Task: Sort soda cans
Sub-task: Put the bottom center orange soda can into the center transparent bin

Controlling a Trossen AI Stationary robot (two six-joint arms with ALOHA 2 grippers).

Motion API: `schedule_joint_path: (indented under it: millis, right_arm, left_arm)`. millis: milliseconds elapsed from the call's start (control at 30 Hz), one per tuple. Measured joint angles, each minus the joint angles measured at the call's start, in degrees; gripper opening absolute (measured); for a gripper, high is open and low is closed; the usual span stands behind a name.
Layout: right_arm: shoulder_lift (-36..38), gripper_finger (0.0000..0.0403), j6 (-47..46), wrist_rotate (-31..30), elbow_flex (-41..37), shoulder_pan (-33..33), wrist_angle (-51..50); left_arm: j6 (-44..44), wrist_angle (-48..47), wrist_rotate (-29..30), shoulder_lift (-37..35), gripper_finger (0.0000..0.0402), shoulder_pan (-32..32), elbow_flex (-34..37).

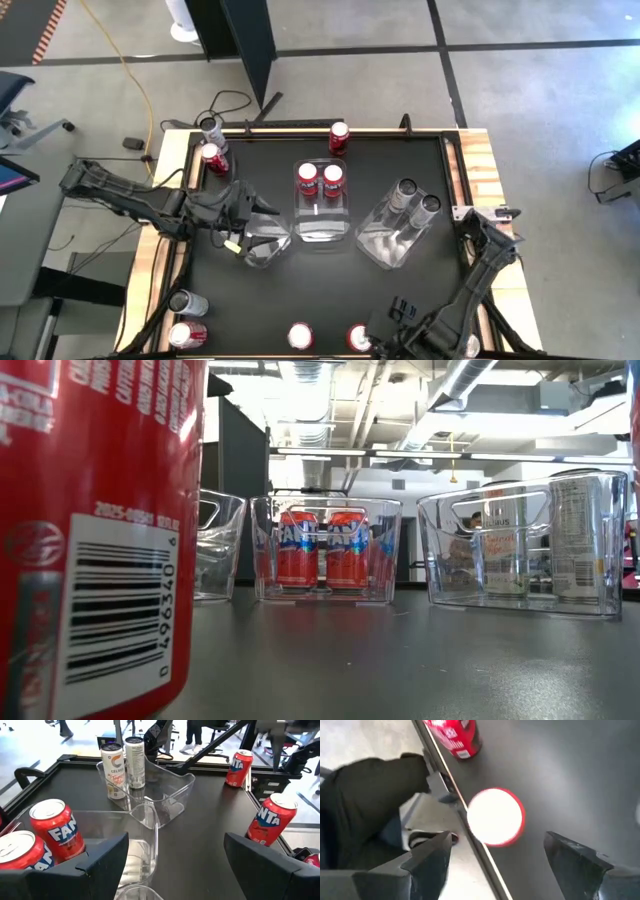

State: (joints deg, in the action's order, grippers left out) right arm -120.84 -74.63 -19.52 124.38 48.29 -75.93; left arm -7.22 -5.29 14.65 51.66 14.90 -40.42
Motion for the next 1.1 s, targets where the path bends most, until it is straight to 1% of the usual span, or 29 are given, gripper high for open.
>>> schedule_joint_path:
  millis: [133, 300, 600, 667, 867, 1100]
  right_arm:
    - [-2.3, 0.0347, -1.3, 2.5, 0.0, -2.0, -0.2]
    - [-3.1, 0.0363, -1.8, 4.5, 0.0, -4.6, -2.1]
    - [-3.0, 0.0365, -0.1, 4.8, 0.0, -8.8, -5.8]
    - [-3.0, 0.0365, 0.8, 6.3, 0.0, -9.3, -6.1]
    - [-3.0, 0.0366, 2.1, 10.4, 0.0, -8.8, -4.1]
    - [-3.0, 0.0366, -0.2, 10.8, 0.0, -7.2, -4.5]
  left_arm:
    - [0.1, -0.3, 0.1, 0.0, 0.0320, 0.9, 0.0]
    - [3.3, -1.4, 0.0, 0.0, 0.0320, 1.5, 0.1]
    - [5.4, -1.3, 0.0, 0.0, 0.0320, 1.3, 0.1]
    - [5.8, -1.3, 0.0, 0.0, 0.0320, 1.1, 0.1]
    - [5.8, -1.3, 0.2, 0.0, 0.0320, 0.3, 0.1]
    - [5.8, -1.3, 0.2, 0.0, 0.0320, 0.4, 0.1]
